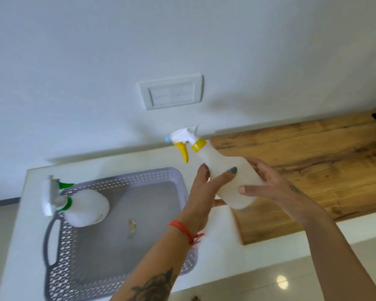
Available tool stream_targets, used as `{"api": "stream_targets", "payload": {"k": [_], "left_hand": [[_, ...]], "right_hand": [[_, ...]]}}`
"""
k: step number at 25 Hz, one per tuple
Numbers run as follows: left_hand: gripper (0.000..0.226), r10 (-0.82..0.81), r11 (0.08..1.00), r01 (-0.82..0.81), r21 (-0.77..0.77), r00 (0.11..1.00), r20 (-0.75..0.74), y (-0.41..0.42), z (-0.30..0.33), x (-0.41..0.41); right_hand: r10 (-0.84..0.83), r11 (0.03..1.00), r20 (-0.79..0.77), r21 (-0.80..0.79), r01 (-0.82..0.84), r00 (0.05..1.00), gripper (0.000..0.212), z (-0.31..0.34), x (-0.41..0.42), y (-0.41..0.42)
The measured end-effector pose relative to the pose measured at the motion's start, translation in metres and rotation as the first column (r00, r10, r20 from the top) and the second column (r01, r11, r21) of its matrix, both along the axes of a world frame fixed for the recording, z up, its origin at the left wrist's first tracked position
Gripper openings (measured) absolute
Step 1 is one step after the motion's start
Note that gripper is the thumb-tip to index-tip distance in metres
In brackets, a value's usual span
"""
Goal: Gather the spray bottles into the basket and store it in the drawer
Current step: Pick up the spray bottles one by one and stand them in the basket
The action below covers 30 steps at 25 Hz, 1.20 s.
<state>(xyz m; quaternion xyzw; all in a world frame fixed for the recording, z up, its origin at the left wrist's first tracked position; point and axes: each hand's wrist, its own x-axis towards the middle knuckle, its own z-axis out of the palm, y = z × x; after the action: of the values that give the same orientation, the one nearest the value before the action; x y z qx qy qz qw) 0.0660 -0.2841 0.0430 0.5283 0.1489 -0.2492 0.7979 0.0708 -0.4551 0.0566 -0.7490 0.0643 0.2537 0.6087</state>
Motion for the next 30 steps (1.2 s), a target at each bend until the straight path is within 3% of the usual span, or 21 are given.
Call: {"api": "stream_targets", "payload": {"k": [2,4,8,10,13,15,18,22,30], "left_hand": [[0.061,-0.170,0.979,0.144,0.147,0.968,0.184,0.041,0.008,-0.005],[0.072,-0.346,0.907,0.243,0.345,0.897,0.275,0.080,0.011,-0.009],[0.076,-0.435,0.808,0.196,0.556,0.834,0.338,0.141,0.013,-0.021],[0.072,-0.363,0.795,0.056,0.603,0.841,0.401,0.165,0.002,-0.033],[0.061,-0.094,0.724,-0.224,0.652,0.905,0.415,0.185,-0.028,-0.064],[0.050,0.165,0.659,-0.342,0.669,0.934,0.315,0.186,-0.048,-0.084],[0.048,0.388,0.709,-0.356,0.608,0.918,0.086,0.186,-0.068,-0.100],[0.043,0.469,0.777,-0.414,0.474,0.883,0.002,0.183,-0.083,-0.097],[0.041,0.573,0.762,-0.515,0.393,0.819,-0.038,0.184,-0.108,-0.085]], "right_hand": [[0.179,0.984,-0.047,0.029,-0.178,0.983,0.088,0.013,-0.003,0.024],[0.311,0.950,-0.040,0.028,-0.310,0.949,0.096,0.017,-0.006,0.056],[0.324,0.945,0.117,-0.090,-0.314,0.939,0.091,0.002,-0.022,0.121],[0.218,0.975,0.180,-0.081,-0.206,0.959,0.086,-0.015,-0.034,0.152],[0.017,0.994,0.271,-0.109,0.013,0.963,0.077,-0.055,-0.049,0.198],[-0.044,0.978,0.328,-0.180,0.108,0.944,0.081,-0.084,-0.056,0.224],[-0.111,0.953,0.363,-0.224,0.202,0.925,0.086,-0.123,-0.060,0.252],[-0.123,0.950,0.409,-0.215,0.226,0.904,0.090,-0.146,-0.050,0.274],[-0.016,0.961,0.423,-0.244,0.131,0.906,0.087,-0.164,-0.033,0.288]]}}
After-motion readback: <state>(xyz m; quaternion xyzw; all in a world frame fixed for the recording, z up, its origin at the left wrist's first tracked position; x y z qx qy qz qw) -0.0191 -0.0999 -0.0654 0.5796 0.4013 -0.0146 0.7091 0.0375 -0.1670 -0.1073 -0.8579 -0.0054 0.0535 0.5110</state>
